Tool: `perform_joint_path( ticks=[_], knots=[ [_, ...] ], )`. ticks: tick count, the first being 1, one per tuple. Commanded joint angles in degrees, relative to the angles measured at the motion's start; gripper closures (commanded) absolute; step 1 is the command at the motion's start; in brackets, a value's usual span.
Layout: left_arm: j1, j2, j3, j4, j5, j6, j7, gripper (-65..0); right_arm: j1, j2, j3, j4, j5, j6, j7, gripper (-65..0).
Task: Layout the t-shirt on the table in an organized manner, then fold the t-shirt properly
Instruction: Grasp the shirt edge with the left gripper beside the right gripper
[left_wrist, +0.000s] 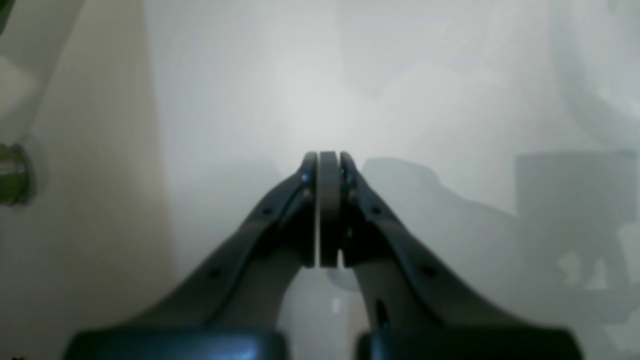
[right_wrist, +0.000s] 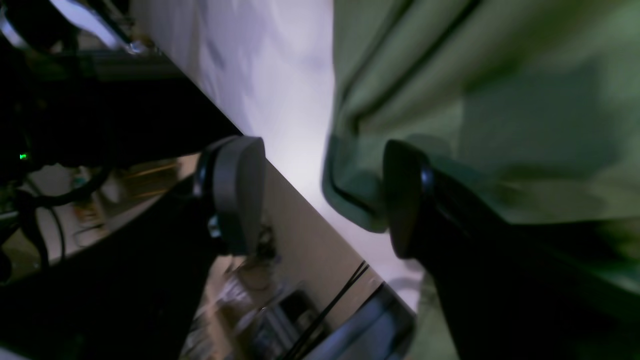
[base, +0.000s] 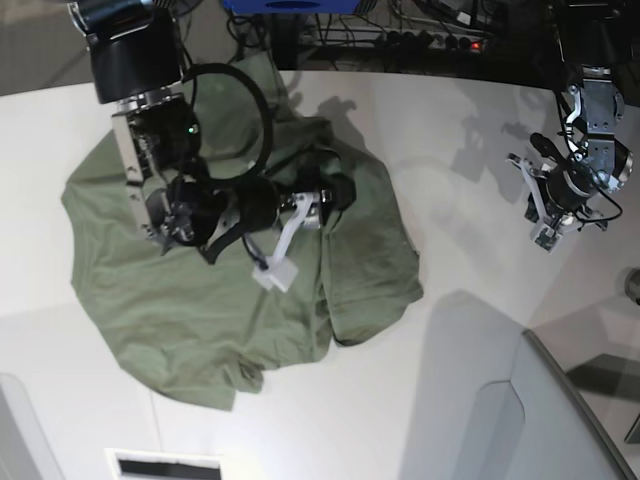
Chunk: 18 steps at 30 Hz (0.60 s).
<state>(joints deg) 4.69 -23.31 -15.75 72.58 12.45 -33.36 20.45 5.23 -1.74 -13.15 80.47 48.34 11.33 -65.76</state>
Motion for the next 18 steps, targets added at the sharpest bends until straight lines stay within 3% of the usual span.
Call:
perform_joint_path(
  ticks=[1,5,7,11,15,16,18],
  knots=[
    [-0.69,-1.17,-0.30,0.96,-0.18,0.27,-0.80,0.0,1.40,0.90,0.44,2.30,1.20,0.40,0.83,-33.5],
    [-0.69,-0.91,-0.47,1.84,-0.89,0.27,-0.80,0.0,2.19,6.44,0.71,1.86,1.20,0.32,8.92,-28.4],
    [-0.51,0.41,0.14,4.83,-3.08,0.27,-0.62,0.0,2.81,9.25,0.62,-3.94,1.20,0.32,14.64,-27.6],
    [-1.48,4.19,4.54,11.07,-6.60,0.27,-0.18,0.0,6.33,11.89,0.62,-19.15,1.20,0.32,21.93,-25.1],
    [-5.88,7.97,12.01,14.59,-3.52,0.27,7.90,0.0,8.96,12.68,0.27,-28.73,1.20,0.76,23.69,-2.0],
    [-7.19,9.29,12.89,15.73,-3.17,0.27,10.19,-1.6,9.23,12.77,0.27,-29.52,1.20,0.76,23.69,0.0],
    [-9.30,11.13,13.77,17.05,-2.56,0.27,12.83,-14.6,9.23,12.86,0.53,-29.87,1.20,0.76,23.69,-1.2]
  ],
)
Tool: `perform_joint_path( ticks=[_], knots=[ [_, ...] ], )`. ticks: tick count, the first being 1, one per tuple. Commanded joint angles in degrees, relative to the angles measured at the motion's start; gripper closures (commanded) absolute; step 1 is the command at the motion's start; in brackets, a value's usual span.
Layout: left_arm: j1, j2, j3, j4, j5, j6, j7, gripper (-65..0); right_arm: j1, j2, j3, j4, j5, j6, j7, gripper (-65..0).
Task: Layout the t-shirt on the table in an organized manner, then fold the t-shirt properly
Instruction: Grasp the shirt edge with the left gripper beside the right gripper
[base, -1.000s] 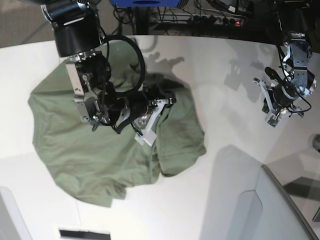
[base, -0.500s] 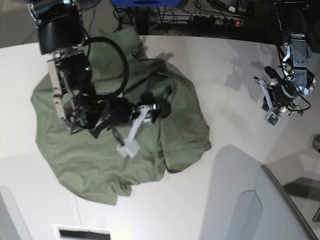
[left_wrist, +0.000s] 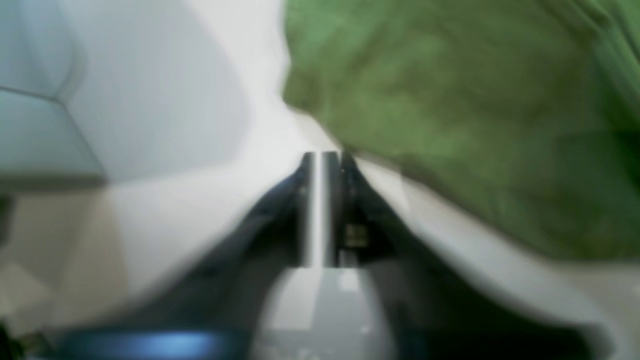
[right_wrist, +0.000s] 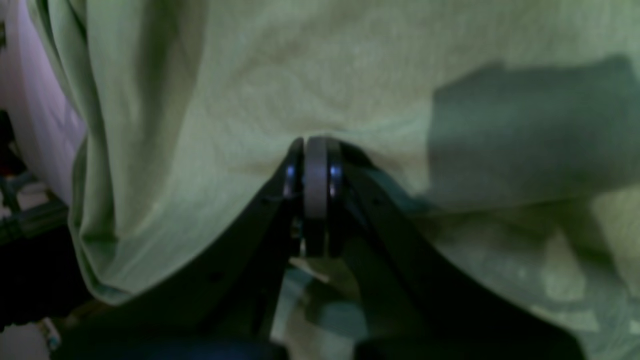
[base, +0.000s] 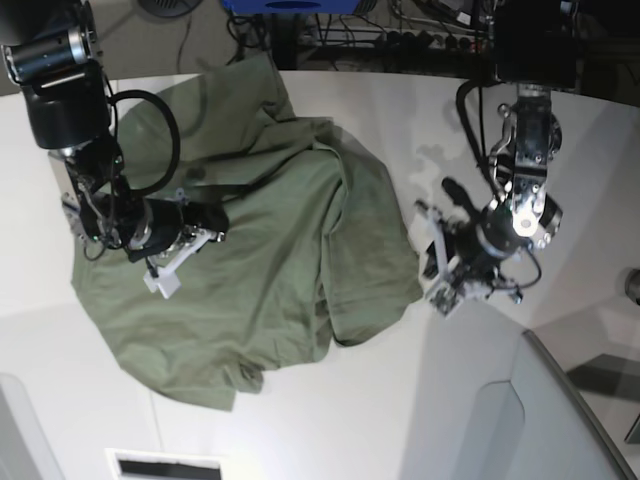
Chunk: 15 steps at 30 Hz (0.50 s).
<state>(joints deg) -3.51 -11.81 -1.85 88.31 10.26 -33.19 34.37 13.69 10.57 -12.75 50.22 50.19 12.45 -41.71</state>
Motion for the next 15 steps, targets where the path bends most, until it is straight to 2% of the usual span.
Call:
perform_joint_path(
  ticks=[1,3,4,6,8,10,15],
  knots=[
    [-2.34,0.34,0.04,1.84,-0.37,0.09,-0.13,-20.9,0.77,0.55,0.14,0.38,-0.66,-0.36,-0.35,-1.7],
    [-5.15,1.66,0.13,2.10,-0.37,0.09,3.04,-28.5,0.77,0.55,-0.04,0.29,-0.66,-0.36,-0.35,-1.5],
    [-7.09,2.54,0.13,2.10,-0.37,0.09,6.38,-30.4,0.68,0.55,-0.04,0.20,-0.66,-0.36,-0.35,-1.5],
    [-10.87,4.39,0.13,1.84,-0.81,0.09,14.20,-30.4,0.59,0.55,-0.13,0.11,-0.66,-0.36,-0.26,-1.5],
    [-13.85,6.32,0.22,0.70,-0.90,0.09,19.48,-30.4,0.59,0.38,-0.13,0.11,-0.66,-0.36,-0.26,-1.5],
    [-15.88,7.73,1.72,-1.15,-0.37,0.09,21.59,-30.4,0.59,0.29,-0.13,0.11,-0.66,-0.36,-0.26,-1.5],
    [-18.43,10.19,7.61,-10.12,-0.37,0.18,22.03,-30.4,0.59,0.20,-0.13,0.11,-0.66,-0.36,-0.26,-1.8]
  ],
)
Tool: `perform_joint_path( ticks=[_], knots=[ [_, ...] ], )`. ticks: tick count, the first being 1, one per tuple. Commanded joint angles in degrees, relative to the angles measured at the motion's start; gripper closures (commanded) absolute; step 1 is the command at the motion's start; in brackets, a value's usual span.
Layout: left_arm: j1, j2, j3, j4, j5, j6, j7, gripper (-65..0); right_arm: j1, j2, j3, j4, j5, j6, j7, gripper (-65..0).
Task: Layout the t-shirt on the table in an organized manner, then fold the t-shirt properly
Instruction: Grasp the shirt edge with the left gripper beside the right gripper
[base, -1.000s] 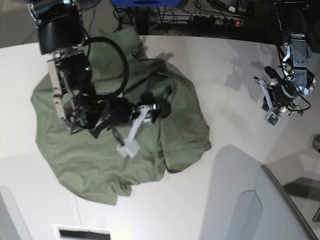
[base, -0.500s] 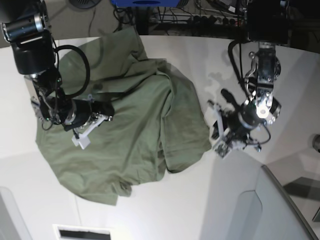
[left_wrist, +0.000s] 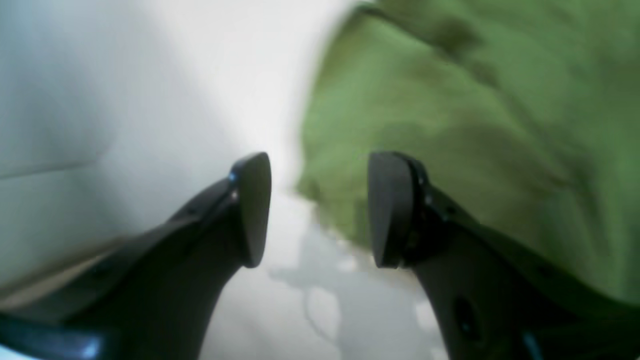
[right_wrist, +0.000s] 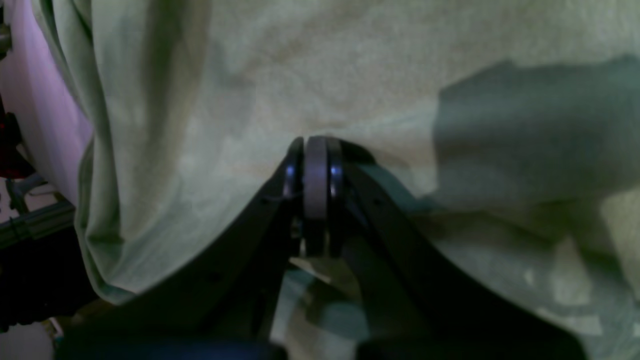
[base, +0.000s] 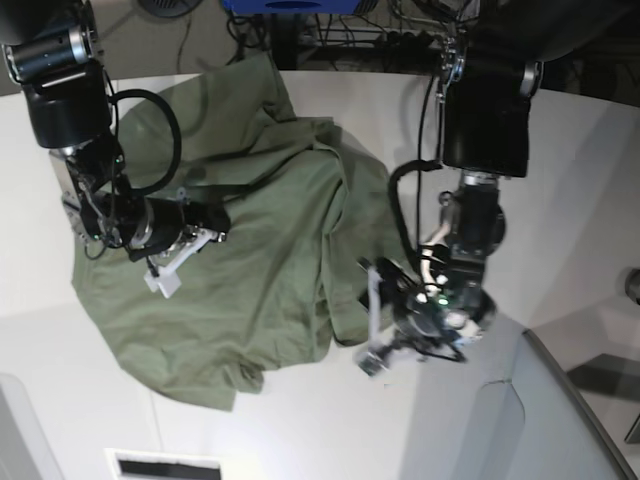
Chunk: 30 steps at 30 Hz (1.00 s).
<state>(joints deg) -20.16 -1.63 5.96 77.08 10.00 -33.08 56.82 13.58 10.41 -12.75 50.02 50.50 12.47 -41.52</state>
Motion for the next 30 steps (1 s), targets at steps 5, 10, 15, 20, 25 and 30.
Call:
perform_joint_path(
  ticks=[5,10,15,20,25,30],
  knots=[
    [-3.09,3.25,-0.11,-6.62,-0.29,0.07,-0.95,-30.4,0.61,0.35,-0.13,0.31,-0.96,-0.38,-0.55,-1.8],
    [-3.53,5.36,0.33,-9.52,-0.20,0.07,-6.05,-30.4,0.53,0.27,-0.13,0.31,-0.96,-0.38,-0.55,-1.8],
    [-4.06,6.51,-0.02,-14.35,-0.55,0.07,-9.39,-30.3,0.53,0.27,-0.13,0.31,-0.96,-0.38,-0.55,-1.8],
    [-3.53,6.86,0.07,-14.88,-0.64,5.70,-13.61,-30.3,0.53,0.27,-0.13,0.31,-0.96,-0.38,-0.64,-1.8],
    [-4.14,6.77,0.07,-17.25,-0.64,8.07,-14.93,-30.3,0.53,0.27,-0.13,0.31,-0.96,-0.38,-0.64,-2.0],
    [-4.94,6.77,-0.02,-20.51,-0.64,8.16,-17.21,-30.3,0.53,0.27,-0.13,0.31,-0.96,-0.38,-0.64,-2.0]
  ],
)
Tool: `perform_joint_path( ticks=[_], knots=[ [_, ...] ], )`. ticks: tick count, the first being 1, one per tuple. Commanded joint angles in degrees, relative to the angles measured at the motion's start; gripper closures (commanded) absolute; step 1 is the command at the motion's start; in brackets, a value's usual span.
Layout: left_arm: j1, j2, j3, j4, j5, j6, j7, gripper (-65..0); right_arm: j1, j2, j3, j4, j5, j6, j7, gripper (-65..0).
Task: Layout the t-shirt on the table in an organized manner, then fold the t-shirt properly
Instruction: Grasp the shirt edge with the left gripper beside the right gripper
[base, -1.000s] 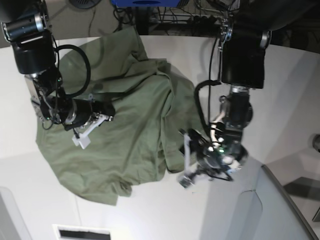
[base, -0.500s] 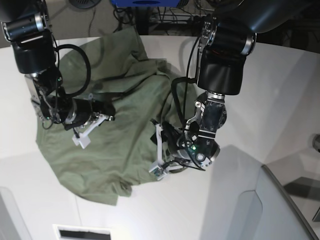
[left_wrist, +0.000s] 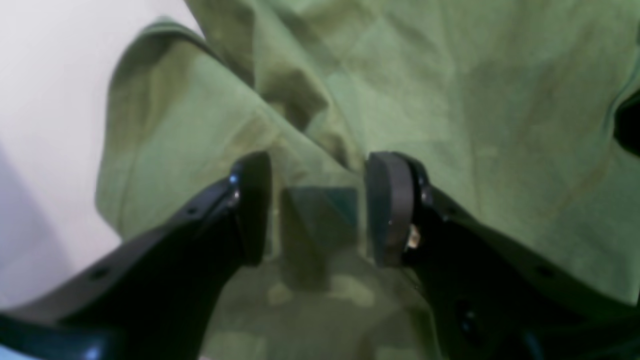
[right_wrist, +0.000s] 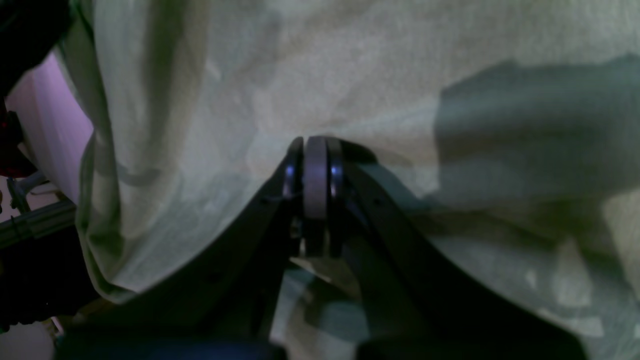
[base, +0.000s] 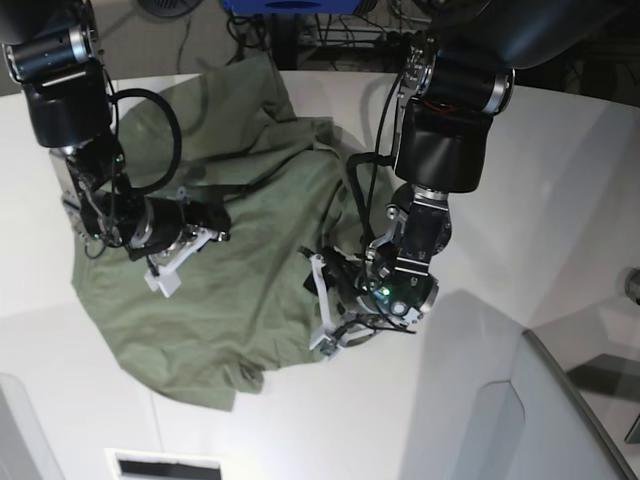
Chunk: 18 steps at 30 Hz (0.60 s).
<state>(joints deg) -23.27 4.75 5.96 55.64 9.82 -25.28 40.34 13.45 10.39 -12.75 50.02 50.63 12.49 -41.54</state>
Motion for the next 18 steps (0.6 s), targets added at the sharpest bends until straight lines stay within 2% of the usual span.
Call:
perform_joint_path(
  ticks=[1,5,9,11,13,18],
  knots=[
    [-1.83,0.39,-0.02,0.32,-0.46,0.35,-1.35,-30.3,0.66,0.29,-0.13,0.31,-1.09,-0.40,-0.61,-2.0],
    [-1.83,0.30,-0.02,0.32,-0.46,0.71,-1.70,-29.6,0.66,0.29,-0.21,0.31,-1.09,-0.40,-0.61,-2.0],
    [-2.27,0.13,-0.02,-0.12,-0.11,0.79,-1.79,-14.0,0.66,0.29,-0.21,0.31,-1.09,-0.40,-0.61,-2.1],
    [-2.27,0.04,-0.02,-0.12,-0.11,0.79,-1.79,-8.2,0.66,0.29,-0.21,0.31,-1.09,-0.40,-0.61,-2.1],
    [-2.27,-0.67,-0.02,-0.12,-0.11,0.79,-1.79,-6.3,0.66,0.29,-0.21,0.31,-1.09,-0.40,-0.53,-2.1],
    [-2.27,-1.63,-0.02,-0.12,-0.11,0.79,-1.79,-5.9,0.66,0.29,-0.21,0.31,-1.09,-0.40,-0.53,-2.1]
  ],
)
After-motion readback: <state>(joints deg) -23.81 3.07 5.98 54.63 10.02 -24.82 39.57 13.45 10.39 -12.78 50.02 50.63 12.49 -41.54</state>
